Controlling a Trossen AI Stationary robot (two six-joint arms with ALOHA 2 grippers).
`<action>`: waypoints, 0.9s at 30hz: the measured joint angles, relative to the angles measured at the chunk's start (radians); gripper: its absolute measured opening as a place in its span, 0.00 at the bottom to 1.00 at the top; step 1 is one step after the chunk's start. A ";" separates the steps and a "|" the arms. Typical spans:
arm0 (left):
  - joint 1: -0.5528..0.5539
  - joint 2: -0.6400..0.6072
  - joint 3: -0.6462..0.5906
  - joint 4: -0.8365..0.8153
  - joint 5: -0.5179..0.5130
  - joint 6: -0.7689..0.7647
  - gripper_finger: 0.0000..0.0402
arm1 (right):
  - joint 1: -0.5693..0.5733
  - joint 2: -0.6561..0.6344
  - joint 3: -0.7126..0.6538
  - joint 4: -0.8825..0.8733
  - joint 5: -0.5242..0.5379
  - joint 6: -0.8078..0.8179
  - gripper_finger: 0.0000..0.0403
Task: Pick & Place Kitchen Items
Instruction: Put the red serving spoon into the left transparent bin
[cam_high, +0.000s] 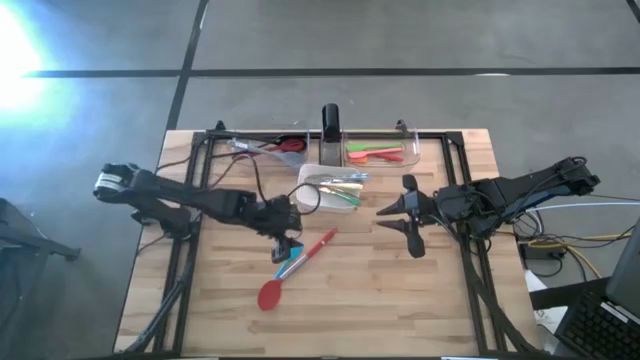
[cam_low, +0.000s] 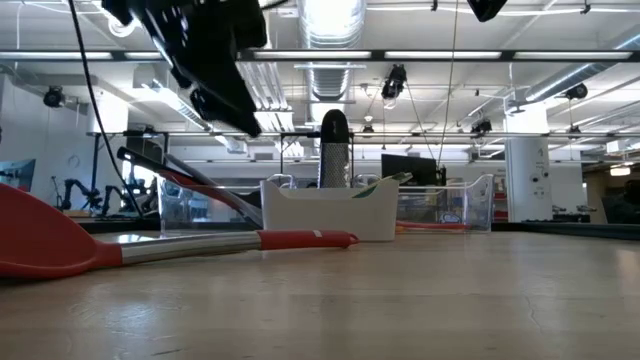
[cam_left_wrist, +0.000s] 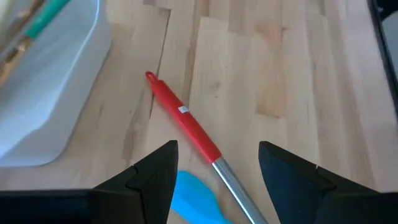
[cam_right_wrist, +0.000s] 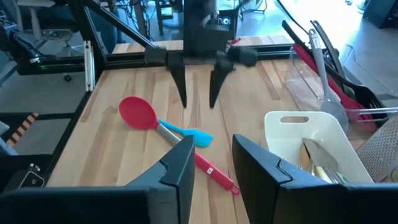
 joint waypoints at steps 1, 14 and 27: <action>0.000 0.013 -0.018 0.033 0.000 -0.007 0.57 | 0.000 0.000 0.000 0.001 0.001 0.000 0.25; 0.002 0.206 0.026 0.098 0.029 -0.012 0.57 | 0.000 0.000 0.000 0.002 0.001 -0.002 0.25; 0.003 0.456 0.142 0.101 -0.032 -0.095 0.57 | 0.000 0.000 0.000 0.002 0.001 -0.001 0.22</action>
